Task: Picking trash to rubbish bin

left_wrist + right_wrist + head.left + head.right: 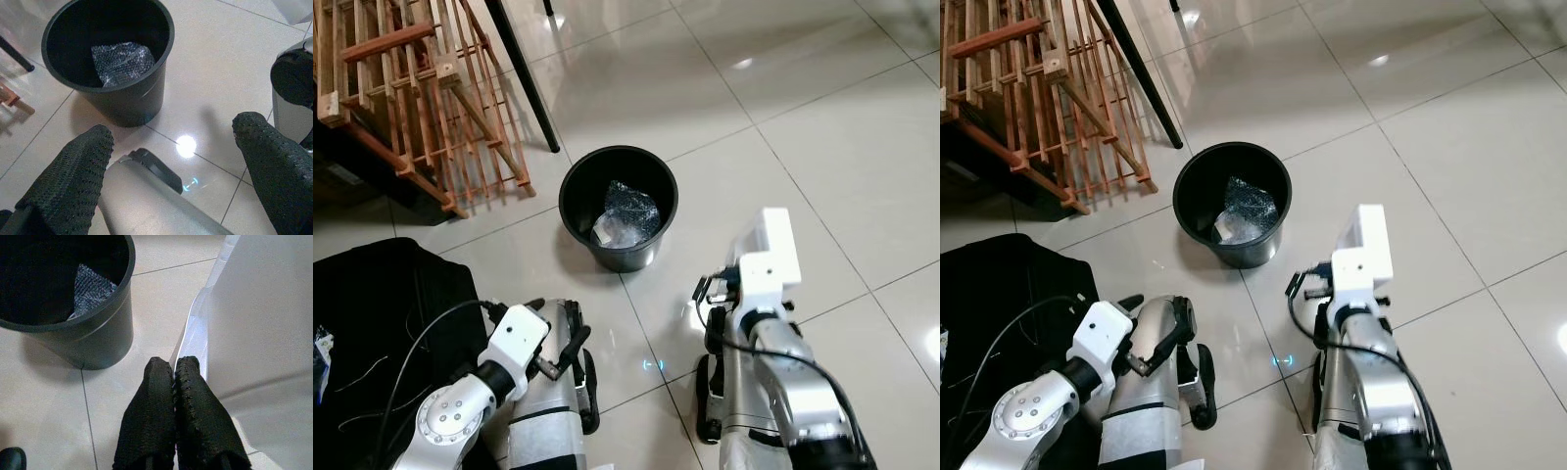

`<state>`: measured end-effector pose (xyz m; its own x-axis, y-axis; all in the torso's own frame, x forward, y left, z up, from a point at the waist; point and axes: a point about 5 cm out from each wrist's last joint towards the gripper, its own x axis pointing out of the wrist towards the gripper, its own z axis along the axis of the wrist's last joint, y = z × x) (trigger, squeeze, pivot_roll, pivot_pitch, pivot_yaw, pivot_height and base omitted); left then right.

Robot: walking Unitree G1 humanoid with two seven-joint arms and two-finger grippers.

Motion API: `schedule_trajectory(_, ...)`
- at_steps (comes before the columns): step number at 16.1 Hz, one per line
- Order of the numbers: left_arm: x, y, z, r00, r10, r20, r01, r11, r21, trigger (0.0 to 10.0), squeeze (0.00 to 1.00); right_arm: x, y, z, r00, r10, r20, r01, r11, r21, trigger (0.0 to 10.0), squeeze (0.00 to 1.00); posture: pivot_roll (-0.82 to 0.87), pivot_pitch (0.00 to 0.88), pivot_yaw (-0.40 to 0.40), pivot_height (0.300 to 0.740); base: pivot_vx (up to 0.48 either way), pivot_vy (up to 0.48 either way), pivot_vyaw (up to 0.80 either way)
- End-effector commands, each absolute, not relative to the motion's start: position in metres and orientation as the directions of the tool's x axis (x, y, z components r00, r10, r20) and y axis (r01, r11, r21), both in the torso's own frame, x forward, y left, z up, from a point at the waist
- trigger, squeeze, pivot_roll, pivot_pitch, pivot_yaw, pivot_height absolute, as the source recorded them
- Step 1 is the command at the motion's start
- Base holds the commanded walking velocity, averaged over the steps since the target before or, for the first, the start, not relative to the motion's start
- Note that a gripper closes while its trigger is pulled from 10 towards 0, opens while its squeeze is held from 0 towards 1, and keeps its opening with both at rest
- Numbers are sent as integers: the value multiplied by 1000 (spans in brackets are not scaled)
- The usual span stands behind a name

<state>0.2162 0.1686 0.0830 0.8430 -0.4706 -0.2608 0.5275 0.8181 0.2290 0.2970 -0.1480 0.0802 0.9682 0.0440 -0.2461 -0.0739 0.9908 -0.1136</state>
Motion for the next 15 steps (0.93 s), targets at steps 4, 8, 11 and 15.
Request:
schedule_trajectory(4, 211, 165, 86, 834, -484, -266, 539, 818, 202, 10000, 0, 312, -149, 84, 969, 89, -229, -106, 992, -64, 10000, 0, 120, 463, 96, 565, 0, 0, 0)
schedule_trajectory(8, 215, 147, 111, 811, -553, -193, 581, 800, 148, 10000, 0, 326, -148, 94, 971, 144, -190, -155, 987, -46, 10000, 0, 139, 467, 92, 565, 0, 0, 0)
schedule_trajectory(11, 216, 145, 114, 811, -554, -189, 581, 800, 150, 10000, 0, 334, -136, 102, 961, 228, -155, -232, 973, -13, 10000, 0, 142, 471, 93, 565, 0, 0, 0)
schedule_trajectory(15, 210, 149, 115, 812, -542, -216, 576, 803, 150, 10000, 0, 346, -121, 109, 941, 315, -120, -306, 948, 93, 10000, 0, 163, 485, 94, 565, 0, 0, 0)
